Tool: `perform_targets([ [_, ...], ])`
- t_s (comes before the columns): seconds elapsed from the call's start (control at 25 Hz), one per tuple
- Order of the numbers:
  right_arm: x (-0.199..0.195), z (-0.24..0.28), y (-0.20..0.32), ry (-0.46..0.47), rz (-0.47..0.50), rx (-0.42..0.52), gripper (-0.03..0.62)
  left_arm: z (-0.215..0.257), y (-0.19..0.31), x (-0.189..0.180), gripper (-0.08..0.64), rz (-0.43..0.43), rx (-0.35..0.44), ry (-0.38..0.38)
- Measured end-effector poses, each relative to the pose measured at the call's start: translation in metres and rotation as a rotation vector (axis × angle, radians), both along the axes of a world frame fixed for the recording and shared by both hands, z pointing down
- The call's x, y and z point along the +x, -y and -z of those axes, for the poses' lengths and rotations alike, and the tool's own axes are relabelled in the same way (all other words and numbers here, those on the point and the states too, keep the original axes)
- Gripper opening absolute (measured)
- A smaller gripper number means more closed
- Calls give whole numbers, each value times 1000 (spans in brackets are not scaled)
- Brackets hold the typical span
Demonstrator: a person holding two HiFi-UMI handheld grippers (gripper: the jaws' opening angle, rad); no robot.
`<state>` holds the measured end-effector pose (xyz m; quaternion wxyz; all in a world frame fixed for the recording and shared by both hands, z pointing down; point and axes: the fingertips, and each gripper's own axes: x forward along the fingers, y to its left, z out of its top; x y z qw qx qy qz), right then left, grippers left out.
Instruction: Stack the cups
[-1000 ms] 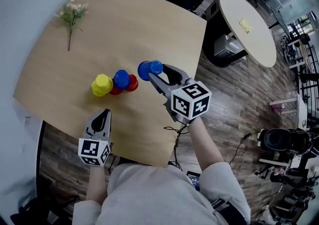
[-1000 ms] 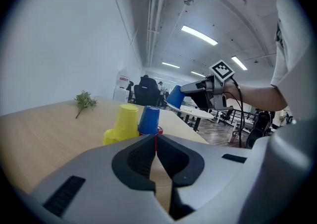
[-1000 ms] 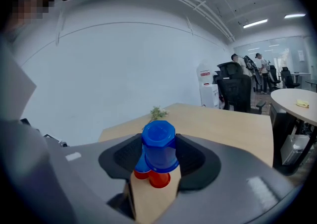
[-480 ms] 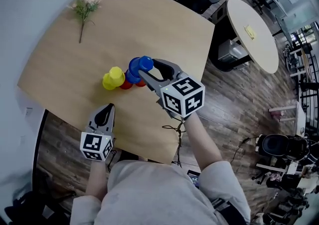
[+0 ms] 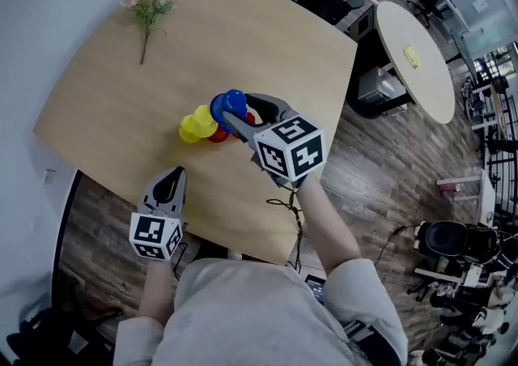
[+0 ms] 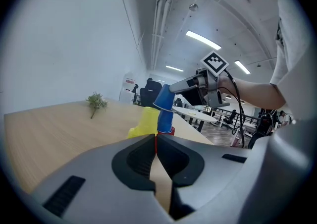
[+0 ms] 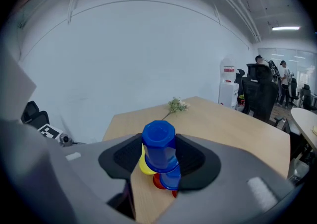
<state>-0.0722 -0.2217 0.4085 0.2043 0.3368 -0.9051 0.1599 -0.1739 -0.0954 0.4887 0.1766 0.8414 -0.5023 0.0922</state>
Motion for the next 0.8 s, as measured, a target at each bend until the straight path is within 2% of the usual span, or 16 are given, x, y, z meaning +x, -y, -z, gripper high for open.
perform_targets([
  [0.32,-11,-5,1,-44,1,2,222,-2,1,-14,17,7,-3,-6],
  [0.8,-14,-2,2,-43,-19,20,242,-2,0,-27,17,15,4,-20],
])
